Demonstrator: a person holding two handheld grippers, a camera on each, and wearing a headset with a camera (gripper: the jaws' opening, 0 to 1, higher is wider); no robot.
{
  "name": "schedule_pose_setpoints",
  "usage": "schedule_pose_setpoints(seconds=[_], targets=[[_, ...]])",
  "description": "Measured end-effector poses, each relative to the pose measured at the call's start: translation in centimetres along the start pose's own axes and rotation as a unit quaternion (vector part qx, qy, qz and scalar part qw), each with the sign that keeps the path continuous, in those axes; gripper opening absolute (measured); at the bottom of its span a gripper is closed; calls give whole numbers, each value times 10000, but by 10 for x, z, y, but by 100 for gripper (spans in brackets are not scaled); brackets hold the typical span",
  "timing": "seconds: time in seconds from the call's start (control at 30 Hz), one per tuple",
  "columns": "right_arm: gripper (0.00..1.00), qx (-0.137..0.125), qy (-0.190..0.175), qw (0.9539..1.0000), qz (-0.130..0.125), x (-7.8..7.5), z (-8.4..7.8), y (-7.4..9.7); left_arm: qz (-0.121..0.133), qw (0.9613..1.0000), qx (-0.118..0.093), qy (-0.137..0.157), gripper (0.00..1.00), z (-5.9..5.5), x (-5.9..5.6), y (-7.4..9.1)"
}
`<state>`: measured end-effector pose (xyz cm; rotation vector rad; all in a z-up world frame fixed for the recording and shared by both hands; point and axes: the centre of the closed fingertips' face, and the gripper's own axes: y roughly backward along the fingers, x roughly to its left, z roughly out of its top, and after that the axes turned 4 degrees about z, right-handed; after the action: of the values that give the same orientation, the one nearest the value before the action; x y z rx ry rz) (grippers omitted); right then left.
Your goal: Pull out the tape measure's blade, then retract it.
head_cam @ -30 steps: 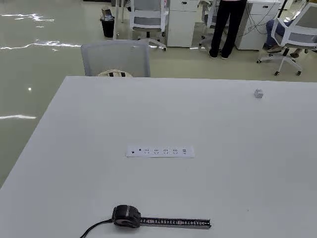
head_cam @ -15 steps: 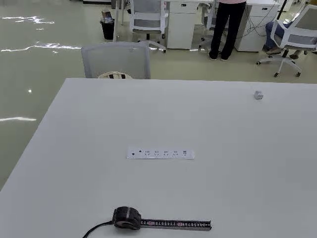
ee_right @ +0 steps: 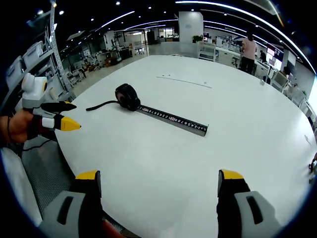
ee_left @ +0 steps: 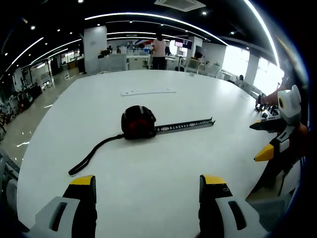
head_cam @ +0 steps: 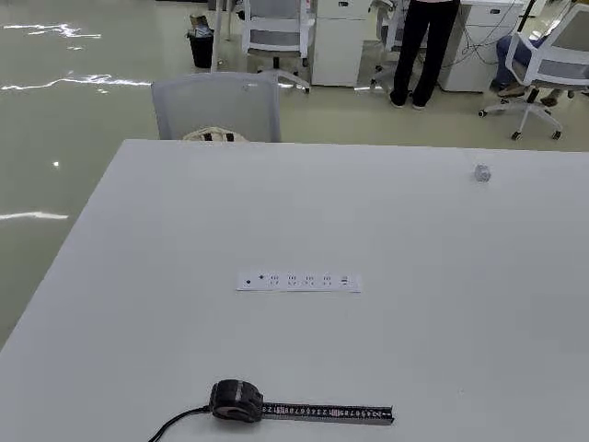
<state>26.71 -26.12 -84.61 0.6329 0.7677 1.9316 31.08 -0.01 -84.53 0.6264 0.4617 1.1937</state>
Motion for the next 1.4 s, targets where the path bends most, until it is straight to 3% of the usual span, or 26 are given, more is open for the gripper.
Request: schedule_pose_setpoints(seconds=[0.17,0.2,0.47,0.73,1.4], targets=[[100,-18,-28,10000,11,4,2,3,57,10000,-14,-10,83,1,0,4],[100,-3,-73,10000,-7,10,3,8,118,9999,-15,-24,83,2,-4,11],[100,-31,-198,9998,-38,13,1,13,48,10000,77,-22,88,-7,-13,17],[100,-43,-260,9996,-36,16,-1,16,164,9998,106,42,90,-4,-9,23],[100,11,-276,9995,-163,8,-1,16,137,9998,116,133,100,3,-10,17]])
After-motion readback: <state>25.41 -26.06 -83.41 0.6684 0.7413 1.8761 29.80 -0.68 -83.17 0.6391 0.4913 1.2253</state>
